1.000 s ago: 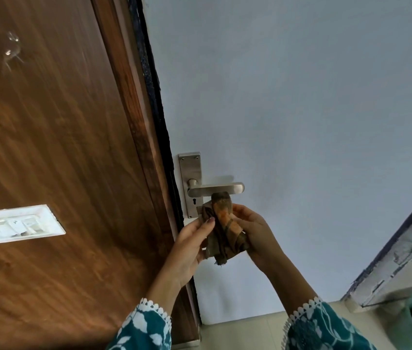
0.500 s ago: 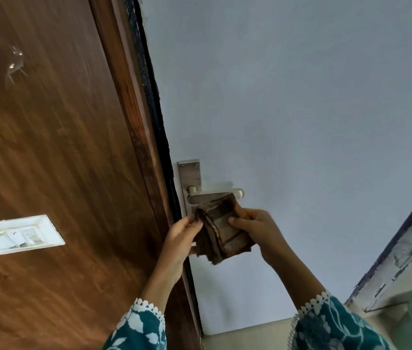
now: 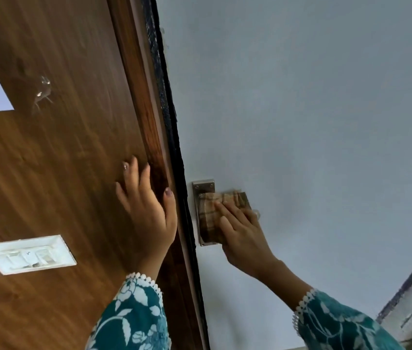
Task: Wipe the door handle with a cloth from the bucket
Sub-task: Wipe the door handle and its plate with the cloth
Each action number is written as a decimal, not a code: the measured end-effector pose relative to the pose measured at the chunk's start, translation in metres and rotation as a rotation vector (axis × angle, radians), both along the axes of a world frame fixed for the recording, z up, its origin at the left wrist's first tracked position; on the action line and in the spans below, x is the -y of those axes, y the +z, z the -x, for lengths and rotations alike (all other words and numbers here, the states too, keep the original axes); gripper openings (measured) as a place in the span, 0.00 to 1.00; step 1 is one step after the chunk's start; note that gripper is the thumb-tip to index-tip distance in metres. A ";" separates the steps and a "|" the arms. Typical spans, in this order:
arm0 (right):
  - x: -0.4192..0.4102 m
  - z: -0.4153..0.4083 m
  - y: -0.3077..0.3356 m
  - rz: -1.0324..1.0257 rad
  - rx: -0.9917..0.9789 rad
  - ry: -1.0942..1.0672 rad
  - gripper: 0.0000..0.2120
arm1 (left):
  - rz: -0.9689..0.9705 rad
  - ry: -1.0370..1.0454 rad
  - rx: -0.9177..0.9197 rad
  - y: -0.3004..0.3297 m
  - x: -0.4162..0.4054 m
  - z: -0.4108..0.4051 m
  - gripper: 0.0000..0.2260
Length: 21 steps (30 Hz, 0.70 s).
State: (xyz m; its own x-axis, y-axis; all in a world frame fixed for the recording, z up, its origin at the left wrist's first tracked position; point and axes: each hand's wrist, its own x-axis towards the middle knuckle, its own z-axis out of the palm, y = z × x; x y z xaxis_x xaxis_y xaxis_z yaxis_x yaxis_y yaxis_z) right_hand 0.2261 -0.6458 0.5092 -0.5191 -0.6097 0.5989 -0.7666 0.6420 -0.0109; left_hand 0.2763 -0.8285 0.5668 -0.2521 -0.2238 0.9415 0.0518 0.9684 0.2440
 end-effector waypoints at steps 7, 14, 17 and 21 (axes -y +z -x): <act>0.003 0.013 0.024 -0.064 0.069 -0.059 0.23 | 0.117 0.235 -0.004 -0.010 0.011 0.034 0.25; 0.035 0.010 0.000 -0.057 0.014 -0.174 0.23 | 0.147 0.277 -0.071 -0.015 0.013 0.040 0.25; 0.048 0.005 0.000 -0.058 -0.028 -0.174 0.22 | 0.154 0.283 -0.090 -0.016 0.013 0.041 0.24; 0.042 0.015 -0.002 -0.075 -0.070 -0.124 0.22 | 0.183 0.281 -0.098 -0.019 0.013 0.042 0.24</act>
State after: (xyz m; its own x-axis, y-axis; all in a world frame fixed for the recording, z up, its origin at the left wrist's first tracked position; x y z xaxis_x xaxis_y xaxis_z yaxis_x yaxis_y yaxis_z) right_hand 0.2110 -0.6874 0.5071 -0.5517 -0.5882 0.5913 -0.6790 0.7285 0.0911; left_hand 0.2342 -0.8420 0.5476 -0.1113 -0.0968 0.9891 -0.2084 0.9754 0.0720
